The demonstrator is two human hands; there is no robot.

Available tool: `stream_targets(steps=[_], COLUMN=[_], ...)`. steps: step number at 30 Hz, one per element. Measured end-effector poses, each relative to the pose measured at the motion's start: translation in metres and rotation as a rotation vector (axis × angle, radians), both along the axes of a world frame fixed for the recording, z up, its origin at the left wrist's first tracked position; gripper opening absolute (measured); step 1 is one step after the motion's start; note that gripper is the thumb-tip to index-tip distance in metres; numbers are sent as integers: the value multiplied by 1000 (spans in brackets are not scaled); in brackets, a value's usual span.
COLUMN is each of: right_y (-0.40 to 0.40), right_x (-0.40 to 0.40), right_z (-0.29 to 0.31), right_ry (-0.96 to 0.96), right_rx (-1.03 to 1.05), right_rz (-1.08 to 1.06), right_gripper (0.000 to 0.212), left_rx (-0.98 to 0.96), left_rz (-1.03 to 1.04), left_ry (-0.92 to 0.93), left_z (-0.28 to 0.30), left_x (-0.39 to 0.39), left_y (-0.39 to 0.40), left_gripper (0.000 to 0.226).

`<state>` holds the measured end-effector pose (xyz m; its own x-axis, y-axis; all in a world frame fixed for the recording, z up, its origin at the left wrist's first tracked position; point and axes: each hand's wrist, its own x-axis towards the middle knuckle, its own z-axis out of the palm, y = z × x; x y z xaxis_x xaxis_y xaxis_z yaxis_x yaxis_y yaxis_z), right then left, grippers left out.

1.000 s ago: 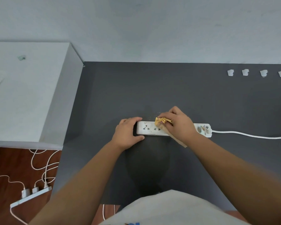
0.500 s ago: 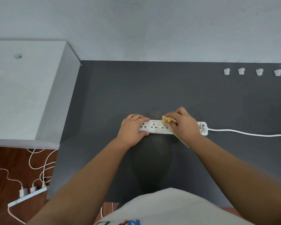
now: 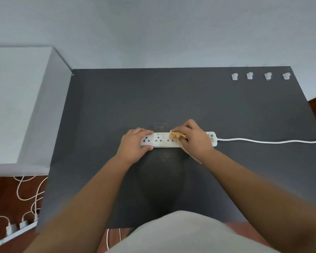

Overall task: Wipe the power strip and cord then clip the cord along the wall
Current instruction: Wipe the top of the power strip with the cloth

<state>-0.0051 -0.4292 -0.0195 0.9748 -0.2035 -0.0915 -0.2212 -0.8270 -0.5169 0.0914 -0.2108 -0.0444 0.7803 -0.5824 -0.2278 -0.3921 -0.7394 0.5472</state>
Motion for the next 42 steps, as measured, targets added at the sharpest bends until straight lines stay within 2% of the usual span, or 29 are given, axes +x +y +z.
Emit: stream_targets(steps=[2,3,7,8,10,12,14,16,19,20,24,25,28,29,33,34,36,38,40,42], right_y=[-8,-8,20,21,20,21,33,39,28,27,38,33,5,-1,5,3,-6,-11,-4,5], right_x=[4,2,-9,-6,5,13,13,12,14,13,0,0,1,-1,-14,-13,-10,-9,-9,-7], right_z=[1,-1,1,2,3,1,-1,0,-2,-3,-3,-1,-5,-8,-5,-4,-4,-9,-10,-6], right_ry=[14,45,77,55,12,49,122,117,52,52,79,46,-35,-3,98,68,-9,37,124,133], right_rx=[3,-11,-13,-11,-21,-57,-73,-55,-8,-13,18,40,82,54,33,40,47,13,-20,-21], right_rz=[-185,-169,245,249,92,33,174,265,-10,-43,191,130,-286,-319,9,-12,-229,-298,-120,50], right_gripper=[21,21,25,26,26,26,27,27,23,23,23,22,18,17,18,18,17,17,19,21], left_rx=[-6,-10,-14,-12,-6,7,14,20,31,32,21,26,49,62,91,86,68,58,75,95], left_rz=[3,6,15,14,12,6,0,-4,-5,-4,-6,-11,-29,-41,-47,-36,-16,-11,-23,-35], left_ry=[8,16,24,28,35,37,31,29,28,26,15,11,-11,-23,-42,-36,-26,-28,-33,-52], left_z=[-1,-1,-1,-1,1,2,3,4,5,5,4,5,7,8,10,10,9,8,8,9], left_x=[0,0,0,0,1,2,2,2,1,1,0,0,-2,-2,-3,-3,-6,-7,-7,-6], left_y=[0,0,0,0,-1,-2,-2,-3,-3,-3,-3,-3,-4,-5,-7,-7,-7,-6,-5,-5], left_gripper=[54,54,55,56,56,56,57,58,58,57,57,57,56,56,56,56,55,56,56,56])
